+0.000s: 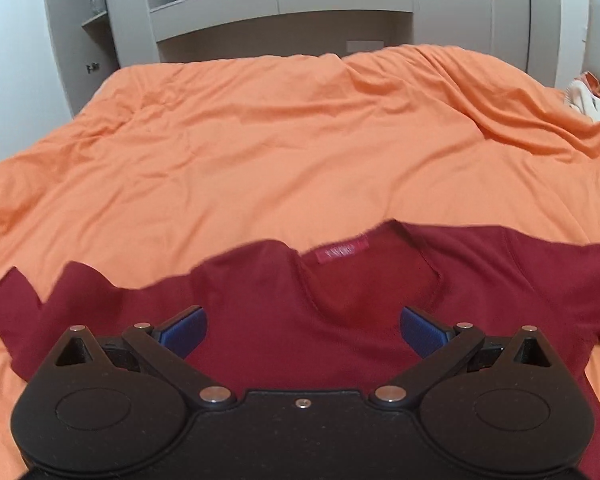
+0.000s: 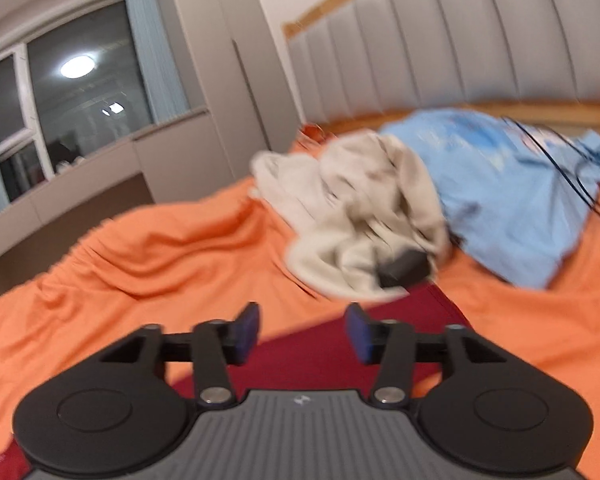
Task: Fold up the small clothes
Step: 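Move the right gripper down to the cuff of a red sweater sleeve, then close the right gripper on the sleeve cuff and lift it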
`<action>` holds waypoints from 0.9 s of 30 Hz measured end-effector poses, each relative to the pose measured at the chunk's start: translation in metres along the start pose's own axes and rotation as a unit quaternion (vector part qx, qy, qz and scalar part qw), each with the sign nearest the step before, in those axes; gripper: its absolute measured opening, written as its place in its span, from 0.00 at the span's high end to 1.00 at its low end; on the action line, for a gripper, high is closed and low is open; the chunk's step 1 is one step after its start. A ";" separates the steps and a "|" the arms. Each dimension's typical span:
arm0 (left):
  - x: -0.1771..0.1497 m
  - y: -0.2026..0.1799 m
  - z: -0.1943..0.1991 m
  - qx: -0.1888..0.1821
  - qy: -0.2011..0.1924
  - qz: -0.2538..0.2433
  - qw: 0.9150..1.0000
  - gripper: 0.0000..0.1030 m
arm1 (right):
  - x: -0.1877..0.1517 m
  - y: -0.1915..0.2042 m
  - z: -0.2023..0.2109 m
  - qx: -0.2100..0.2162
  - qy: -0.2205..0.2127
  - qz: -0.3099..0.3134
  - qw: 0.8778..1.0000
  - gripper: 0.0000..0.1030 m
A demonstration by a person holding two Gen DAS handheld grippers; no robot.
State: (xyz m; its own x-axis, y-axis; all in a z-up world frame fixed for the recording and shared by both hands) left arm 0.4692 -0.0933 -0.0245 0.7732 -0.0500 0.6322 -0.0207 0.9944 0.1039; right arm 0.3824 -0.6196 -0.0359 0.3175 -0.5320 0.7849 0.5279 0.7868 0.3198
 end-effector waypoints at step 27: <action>-0.003 -0.012 -0.001 -0.030 0.019 0.023 0.999 0.00 | 0.009 0.067 0.043 0.069 -0.109 0.109 0.986 0.95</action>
State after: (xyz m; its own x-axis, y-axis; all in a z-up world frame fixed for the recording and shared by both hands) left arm 0.4676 -0.1049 -0.0286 0.7961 -0.0012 0.6052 -0.0199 0.9994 0.0282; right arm 0.3867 -0.5588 0.0156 0.2270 -0.2782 0.9333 0.3489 0.9180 0.1887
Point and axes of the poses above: each gripper's, at about its wrist camera, not at the fingertips, and z roughly against the way its jaws point, y to its left, x to its top, the point moved 4 cm from there along -z, roughly the way its jaws point, and after that the axes turned 8 degrees about y, right-handed, at the moved point
